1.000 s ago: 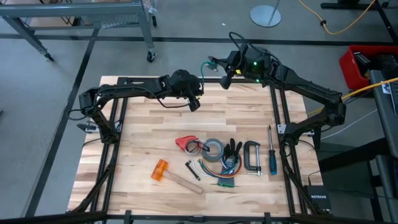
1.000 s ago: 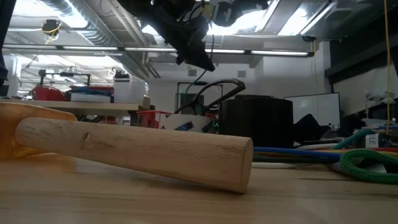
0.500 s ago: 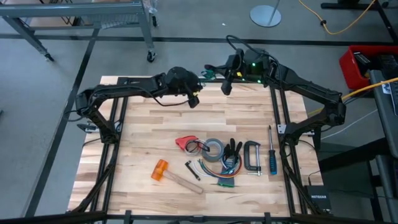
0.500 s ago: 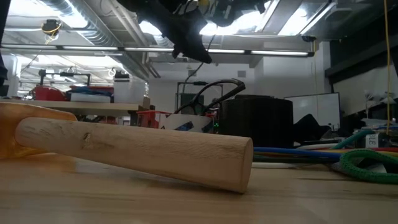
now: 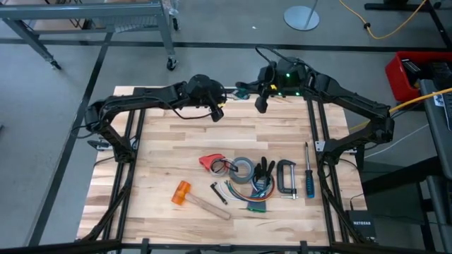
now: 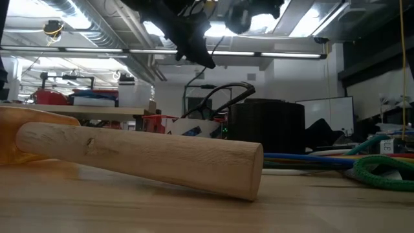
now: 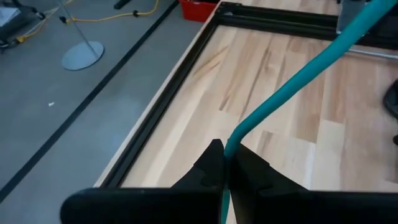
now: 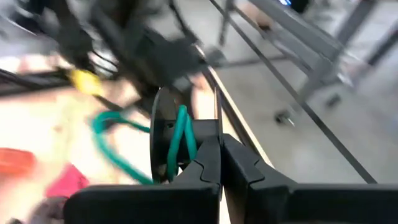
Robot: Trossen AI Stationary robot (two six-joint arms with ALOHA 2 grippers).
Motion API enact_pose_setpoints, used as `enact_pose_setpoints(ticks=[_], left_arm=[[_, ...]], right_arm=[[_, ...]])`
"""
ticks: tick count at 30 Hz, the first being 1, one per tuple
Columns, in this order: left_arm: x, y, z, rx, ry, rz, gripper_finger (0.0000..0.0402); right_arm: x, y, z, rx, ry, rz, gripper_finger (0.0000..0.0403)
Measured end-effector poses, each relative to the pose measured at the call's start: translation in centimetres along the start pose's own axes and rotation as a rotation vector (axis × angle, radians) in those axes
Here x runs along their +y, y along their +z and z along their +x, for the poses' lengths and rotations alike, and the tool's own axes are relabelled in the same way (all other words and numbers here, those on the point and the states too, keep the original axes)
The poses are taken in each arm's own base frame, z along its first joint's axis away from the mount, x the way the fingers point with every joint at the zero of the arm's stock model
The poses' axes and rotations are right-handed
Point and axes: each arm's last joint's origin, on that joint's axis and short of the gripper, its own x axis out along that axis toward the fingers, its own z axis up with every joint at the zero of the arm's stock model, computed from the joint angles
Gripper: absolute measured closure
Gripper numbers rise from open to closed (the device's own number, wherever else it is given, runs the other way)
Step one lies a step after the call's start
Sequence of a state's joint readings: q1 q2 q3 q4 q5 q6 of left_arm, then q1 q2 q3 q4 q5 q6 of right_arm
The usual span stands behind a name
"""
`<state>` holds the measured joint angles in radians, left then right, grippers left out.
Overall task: Coil cords
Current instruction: Coil the green cable wire on the black spool
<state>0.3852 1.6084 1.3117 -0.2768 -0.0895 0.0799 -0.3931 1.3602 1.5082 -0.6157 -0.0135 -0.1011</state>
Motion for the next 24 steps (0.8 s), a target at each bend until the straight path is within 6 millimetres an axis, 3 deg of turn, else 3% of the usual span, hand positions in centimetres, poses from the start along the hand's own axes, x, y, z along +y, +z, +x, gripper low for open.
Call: enact_pose_setpoints(ticks=[12, 24], left_arm=[[1.0, 1.2, -2.2, -0.081, 0.023, -0.038, 0.0401], [1.7, 3.4, -4.8, -0.281, 0.035, -0.103, 0.0401]], right_arm=[[0.3, -1.8, -0.2, 0.188, 0.059, 0.029, 0.0402], [0.8, -2.0, -0.3, 0.200, 0.217, 0.047, 0.0402]])
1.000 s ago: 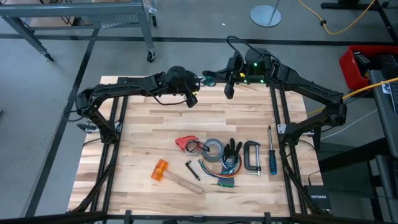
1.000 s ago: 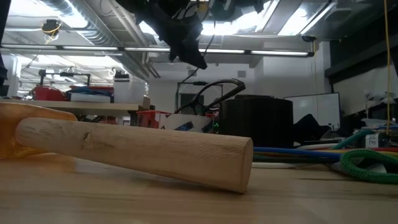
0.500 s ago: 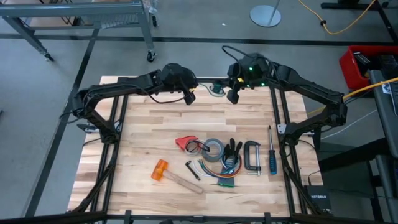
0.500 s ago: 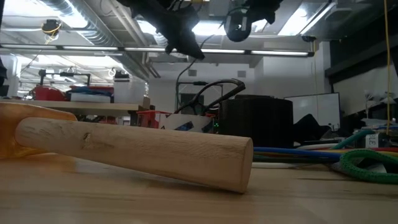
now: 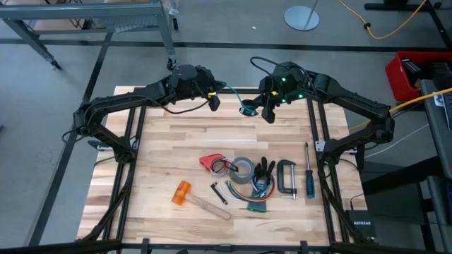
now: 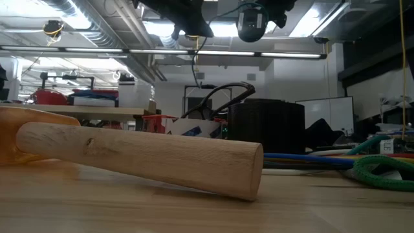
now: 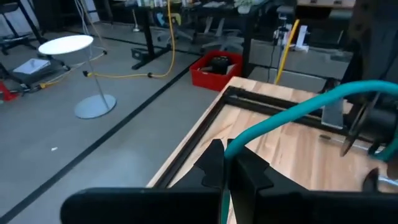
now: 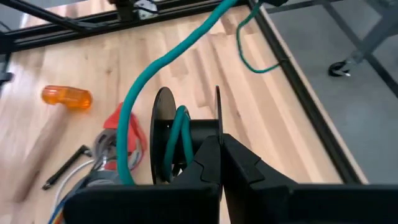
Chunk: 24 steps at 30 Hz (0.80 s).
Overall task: Coil cords
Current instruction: Coil the green cable wire on the black spool
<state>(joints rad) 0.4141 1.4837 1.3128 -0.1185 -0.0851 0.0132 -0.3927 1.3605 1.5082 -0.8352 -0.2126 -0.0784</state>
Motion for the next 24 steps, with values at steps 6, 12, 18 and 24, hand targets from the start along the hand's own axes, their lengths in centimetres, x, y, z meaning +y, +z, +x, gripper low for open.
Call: enact_pose_setpoints(ticks=[6, 12, 18, 24], left_arm=[[0.5, 0.2, 0.0, -0.016, 0.015, -0.016, 0.0401], [1.9, 0.2, -0.1, -0.016, 0.052, -0.053, 0.0401], [2.3, -1.3, -0.2, 0.137, 0.070, -0.048, 0.0401], [2.4, -2.7, -0.5, 0.286, 0.072, -0.039, 0.0401]], right_arm=[[0.2, 0.0, 0.0, -0.006, 0.068, 0.000, 0.0402], [0.3, 0.1, 0.0, -0.016, 0.120, -0.002, 0.0402], [0.1, 1.2, -0.1, -0.125, 0.063, -0.035, 0.0402], [0.0, 3.4, -0.6, -0.352, 0.011, -0.091, 0.0402]])
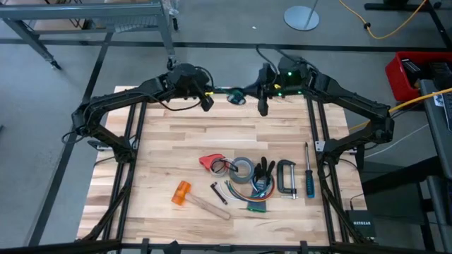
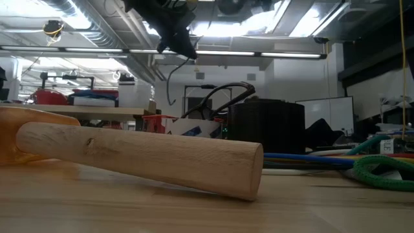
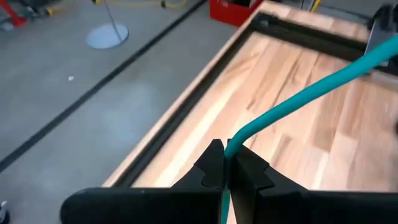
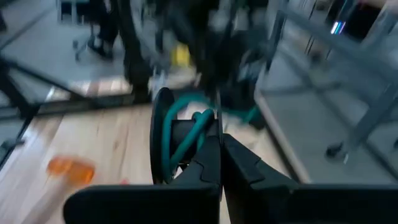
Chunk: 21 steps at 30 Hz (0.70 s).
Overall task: Coil cords
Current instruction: Coil the green cable wire on the black spool
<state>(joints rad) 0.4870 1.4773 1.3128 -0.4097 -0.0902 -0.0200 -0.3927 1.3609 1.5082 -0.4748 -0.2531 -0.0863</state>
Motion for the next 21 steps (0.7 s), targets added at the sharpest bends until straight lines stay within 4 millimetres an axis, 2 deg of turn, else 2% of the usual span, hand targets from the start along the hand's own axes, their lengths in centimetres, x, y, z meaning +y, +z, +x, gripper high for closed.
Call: enact_pose_setpoints(ticks=[5, 11, 15, 21], left_arm=[[-0.6, -0.4, 0.0, 0.037, -0.017, 0.014, 0.0401], [-2.3, 0.0, -0.1, -0.007, -0.089, 0.035, 0.0401], [-3.7, 0.2, 0.1, -0.046, -0.164, 0.044, 0.0401], [-5.6, -0.2, 1.5, -0.043, -0.238, 0.059, 0.0401]], right_arm=[[-0.5, 1.6, -0.1, -0.157, -0.144, -0.031, 0.0402], [-1.3, 2.1, 0.3, -0.218, -0.365, -0.019, 0.0402], [-2.0, 1.7, 2.0, -0.201, -0.465, -0.022, 0.0402], [-2.7, 0.0, 5.2, -0.116, -0.468, -0.027, 0.0402]])
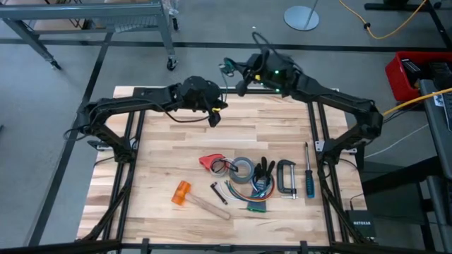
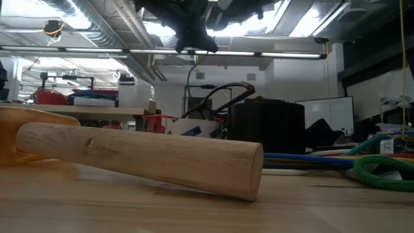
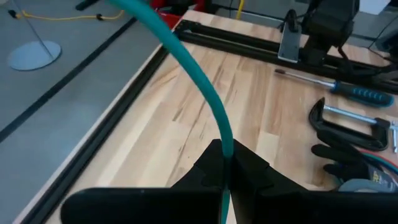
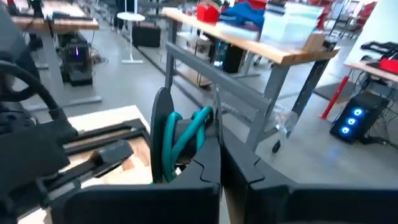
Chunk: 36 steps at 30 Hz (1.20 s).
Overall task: Coil cords
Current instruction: Coil the green cable wire on the black spool
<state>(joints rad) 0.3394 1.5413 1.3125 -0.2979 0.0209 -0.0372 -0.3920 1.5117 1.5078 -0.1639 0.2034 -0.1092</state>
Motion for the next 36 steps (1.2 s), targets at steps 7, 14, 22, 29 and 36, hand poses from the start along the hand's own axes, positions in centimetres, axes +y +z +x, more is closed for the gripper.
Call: enact_pose_setpoints(ticks=[7, 14, 22, 29, 36], left_arm=[[0.8, -0.6, 1.6, 0.024, 0.022, -0.019, 0.0401], [1.1, -0.2, 1.3, -0.013, 0.027, -0.027, 0.0401], [1.0, 0.4, 1.0, -0.062, 0.023, -0.045, 0.0401], [1.2, 0.9, 0.2, -0.100, 0.028, -0.049, 0.0401], [1.2, 1.5, -1.3, -0.133, 0.031, -0.046, 0.0401]], right_arm=[[1.4, -1.2, 1.8, 0.012, 0.156, 0.025, 0.0402], [1.6, -1.3, 1.8, 0.034, 0.149, 0.020, 0.0402], [1.6, -2.4, 1.7, 0.150, 0.115, -0.002, 0.0402], [1.6, -3.8, 1.4, 0.288, 0.126, -0.029, 0.0402], [1.7, -4.7, 1.0, 0.391, 0.139, -0.046, 0.0402]])
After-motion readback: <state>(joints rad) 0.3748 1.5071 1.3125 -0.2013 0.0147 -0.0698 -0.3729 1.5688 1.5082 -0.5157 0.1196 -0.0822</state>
